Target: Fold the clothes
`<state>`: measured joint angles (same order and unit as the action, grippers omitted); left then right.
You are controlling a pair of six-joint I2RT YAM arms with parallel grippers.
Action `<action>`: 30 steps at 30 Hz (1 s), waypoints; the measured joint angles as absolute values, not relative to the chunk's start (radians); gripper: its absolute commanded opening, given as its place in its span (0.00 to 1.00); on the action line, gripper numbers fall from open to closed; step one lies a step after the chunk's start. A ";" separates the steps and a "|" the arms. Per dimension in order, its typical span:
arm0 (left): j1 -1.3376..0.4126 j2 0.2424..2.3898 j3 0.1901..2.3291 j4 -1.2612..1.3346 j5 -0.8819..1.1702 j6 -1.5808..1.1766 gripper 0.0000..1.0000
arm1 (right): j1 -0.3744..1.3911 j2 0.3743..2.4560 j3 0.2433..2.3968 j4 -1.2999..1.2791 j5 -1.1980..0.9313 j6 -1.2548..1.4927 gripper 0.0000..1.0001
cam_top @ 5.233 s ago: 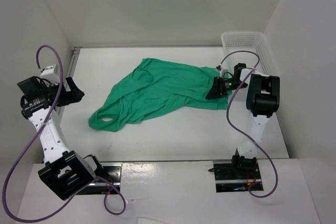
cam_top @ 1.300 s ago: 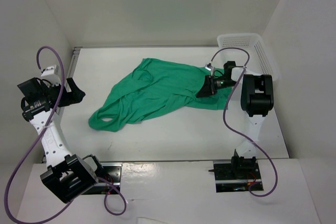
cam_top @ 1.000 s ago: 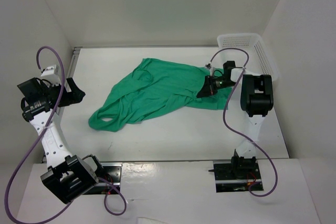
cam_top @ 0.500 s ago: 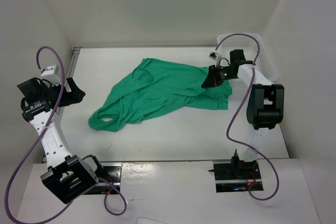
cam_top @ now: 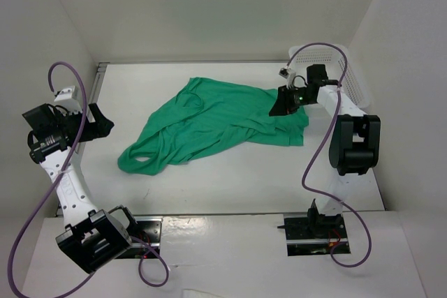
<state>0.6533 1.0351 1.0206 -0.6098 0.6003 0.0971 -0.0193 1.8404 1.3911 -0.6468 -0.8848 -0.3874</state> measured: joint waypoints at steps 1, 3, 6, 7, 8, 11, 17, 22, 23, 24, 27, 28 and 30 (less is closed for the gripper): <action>0.653 1.035 1.021 -0.609 0.600 0.097 0.92 | -0.019 1.840 1.391 -0.649 -0.879 -0.386 0.35; 0.653 1.035 1.021 -0.610 0.600 0.097 0.92 | -0.019 1.840 1.388 -0.649 -0.867 -0.390 0.43; 0.653 1.035 1.021 -0.610 0.601 0.097 0.92 | -0.020 1.844 1.372 -0.651 -0.851 -0.394 0.45; 0.653 1.035 1.021 -0.609 0.601 0.097 0.92 | -0.023 1.850 1.365 -0.652 -0.848 -0.394 0.45; 0.653 1.035 1.021 -0.610 0.601 0.097 0.92 | -0.023 1.859 1.363 -0.656 -0.848 -0.395 0.45; 0.653 1.035 1.021 -0.610 0.601 0.097 0.92 | -0.028 1.907 1.361 -0.657 -0.844 -0.398 0.45; 0.653 1.035 1.021 -0.609 0.601 0.097 0.92 | -0.033 1.983 1.361 -0.658 -0.830 -0.401 0.45; 0.653 1.035 1.021 -0.610 0.601 0.097 0.92 | -0.033 1.990 1.361 -0.653 -0.821 -0.401 0.45; 0.653 1.035 1.021 -0.610 0.601 0.097 0.92 | -0.033 1.990 1.361 -0.651 -0.818 -0.400 0.45; 0.653 1.035 1.021 -0.610 0.601 0.097 0.92 | -0.033 1.990 1.361 -0.651 -0.815 -0.399 0.45; 0.653 1.035 1.021 -0.610 0.601 0.097 0.92 | -0.033 1.990 1.361 -0.641 -0.798 -0.391 0.47; 0.653 1.035 1.021 -0.610 0.601 0.097 0.92 | -0.033 1.990 1.361 -0.637 -0.791 -0.387 0.47; 0.653 1.035 1.021 -0.610 0.601 0.097 0.92 | -0.033 1.990 1.361 -0.624 -0.773 -0.377 0.47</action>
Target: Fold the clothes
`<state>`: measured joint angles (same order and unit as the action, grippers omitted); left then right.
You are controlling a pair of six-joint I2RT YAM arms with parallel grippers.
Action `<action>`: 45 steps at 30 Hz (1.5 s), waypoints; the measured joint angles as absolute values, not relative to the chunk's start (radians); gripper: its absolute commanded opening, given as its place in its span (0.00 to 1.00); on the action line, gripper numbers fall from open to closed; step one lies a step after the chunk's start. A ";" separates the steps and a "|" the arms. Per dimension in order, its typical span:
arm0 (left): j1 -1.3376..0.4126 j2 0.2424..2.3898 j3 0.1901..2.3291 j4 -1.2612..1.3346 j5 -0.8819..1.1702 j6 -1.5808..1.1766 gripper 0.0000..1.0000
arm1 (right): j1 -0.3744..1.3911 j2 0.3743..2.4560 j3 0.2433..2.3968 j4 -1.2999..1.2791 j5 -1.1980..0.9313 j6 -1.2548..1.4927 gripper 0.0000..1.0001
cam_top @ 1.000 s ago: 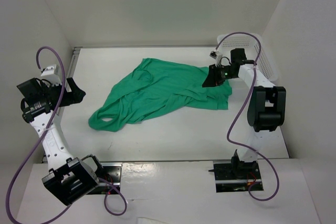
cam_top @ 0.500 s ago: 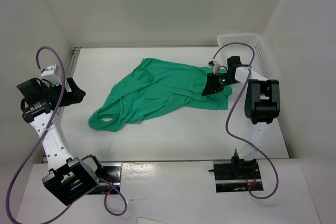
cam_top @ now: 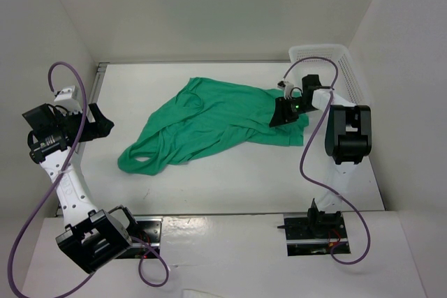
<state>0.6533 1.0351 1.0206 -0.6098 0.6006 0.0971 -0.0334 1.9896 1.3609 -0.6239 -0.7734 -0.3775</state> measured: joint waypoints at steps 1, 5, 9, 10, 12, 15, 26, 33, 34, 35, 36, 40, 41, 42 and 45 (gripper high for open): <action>0.653 1.035 1.021 -0.610 0.601 0.097 0.92 | -0.033 1.990 1.361 -0.616 -0.766 -0.374 0.48; 0.653 1.035 1.021 -0.610 0.601 0.097 0.92 | -0.039 1.990 1.361 -0.590 -0.743 -0.354 0.49; 0.653 1.035 1.021 -0.610 0.601 0.097 0.93 | -0.044 1.990 1.361 -0.579 -0.733 -0.339 0.50; 0.653 1.035 1.021 -0.610 0.601 0.097 0.93 | -0.044 1.990 1.361 -0.577 -0.732 -0.336 0.50; 0.653 1.035 1.021 -0.610 0.601 0.097 0.93 | -0.044 1.990 1.361 -0.575 -0.732 -0.332 0.50; 0.653 1.035 1.021 -0.610 0.601 0.097 0.93 | -0.044 1.990 1.361 -0.574 -0.733 -0.330 0.50; 0.653 1.035 1.021 -0.610 0.601 0.097 0.93 | -0.044 1.990 1.361 -0.567 -0.757 -0.329 0.50; 0.653 1.035 1.021 -0.610 0.601 0.097 0.93 | -0.044 1.989 1.361 -0.560 -0.775 -0.321 0.50; 0.653 1.035 1.021 -0.610 0.601 0.097 0.93 | -0.044 1.989 1.361 -0.560 -0.776 -0.321 0.50; 0.653 1.035 1.021 -0.610 0.601 0.097 0.93 | -0.044 1.989 1.361 -0.560 -0.776 -0.321 0.50; 0.653 1.035 1.021 -0.610 0.601 0.097 0.93 | -0.044 1.989 1.361 -0.559 -0.777 -0.319 0.50; 0.653 1.035 1.021 -0.610 0.601 0.097 0.93 | -0.044 1.989 1.369 -0.559 -0.779 -0.311 0.50; 0.653 1.035 1.021 -0.610 0.601 0.097 0.93 | -0.044 1.989 1.374 -0.558 -0.780 -0.311 0.50; 0.653 1.035 1.021 -0.610 0.601 0.097 0.93 | -0.044 1.989 1.377 -0.556 -0.783 -0.310 0.50; 0.653 1.035 1.021 -0.610 0.601 0.097 0.93 | -0.044 1.989 1.388 -0.549 -0.791 -0.309 0.50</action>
<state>0.6533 1.0351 1.0206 -0.6098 0.6006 0.0975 -0.0437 1.9892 1.3880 -0.5488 -0.7914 -0.3092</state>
